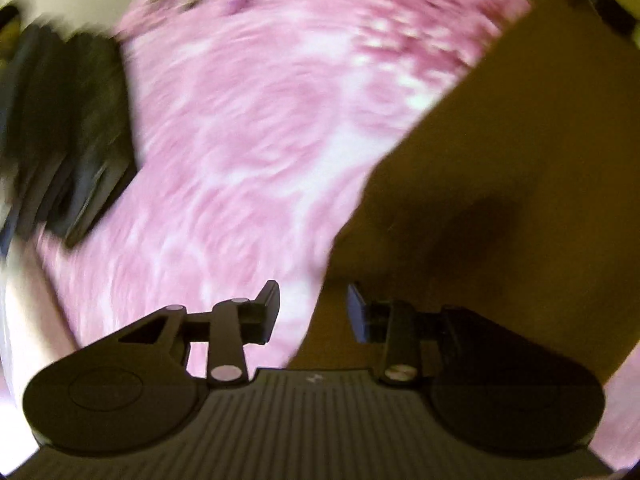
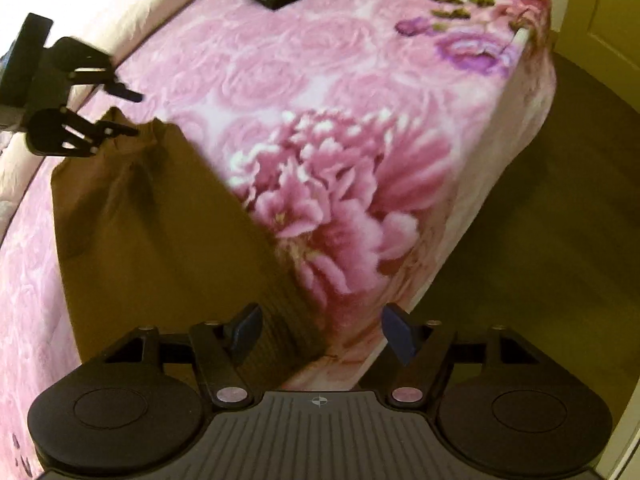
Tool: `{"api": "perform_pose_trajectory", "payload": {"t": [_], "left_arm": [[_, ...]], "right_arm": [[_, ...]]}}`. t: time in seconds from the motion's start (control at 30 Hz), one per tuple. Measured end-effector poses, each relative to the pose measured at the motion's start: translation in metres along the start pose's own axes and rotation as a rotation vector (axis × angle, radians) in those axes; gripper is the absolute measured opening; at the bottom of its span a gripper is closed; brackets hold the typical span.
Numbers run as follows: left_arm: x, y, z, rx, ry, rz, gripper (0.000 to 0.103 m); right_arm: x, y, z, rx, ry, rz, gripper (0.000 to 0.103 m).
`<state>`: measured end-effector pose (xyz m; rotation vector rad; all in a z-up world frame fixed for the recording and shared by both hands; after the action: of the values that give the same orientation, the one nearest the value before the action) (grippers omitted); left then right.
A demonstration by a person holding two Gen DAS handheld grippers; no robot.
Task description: Fold clothes
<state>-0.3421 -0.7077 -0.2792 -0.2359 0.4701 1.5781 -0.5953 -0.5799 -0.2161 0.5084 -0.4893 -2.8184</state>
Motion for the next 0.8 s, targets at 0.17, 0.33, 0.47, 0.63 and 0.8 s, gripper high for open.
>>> {"api": "perform_pose_trajectory", "payload": {"t": [0.17, 0.33, 0.47, 0.63, 0.8], "left_arm": [[-0.008, -0.051, 0.034, -0.029, 0.026, 0.356, 0.034], [0.027, -0.105, 0.06, -0.088, -0.008, 0.701, 0.034], [0.078, -0.128, 0.068, -0.153, -0.052, 0.875, 0.035], [0.112, -0.124, 0.082, -0.159, -0.081, 0.959, 0.035], [0.129, -0.116, 0.096, -0.159, -0.091, 1.072, 0.038]], "right_arm": [[-0.018, 0.005, 0.004, 0.039, -0.012, 0.029, 0.069], [-0.049, 0.012, -0.014, 0.013, 0.043, 0.095, 0.069], [-0.062, 0.012, -0.03, -0.064, 0.067, 0.146, 0.069], [-0.059, 0.015, -0.034, -0.113, 0.073, 0.196, 0.069], [-0.06, 0.021, -0.039, -0.172, 0.088, 0.256, 0.069]]}}
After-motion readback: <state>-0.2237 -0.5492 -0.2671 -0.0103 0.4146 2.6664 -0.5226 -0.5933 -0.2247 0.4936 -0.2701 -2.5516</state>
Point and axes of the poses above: each gripper's, at about its wrist camera, not at the fingertips, and z roughly against the way its jaws point, x to its right, y to its top, the point moved 4 cm from there along -z, roughly the way its jaws point, and after that the axes turned 3 degrees about y, right-handed, at the moved point
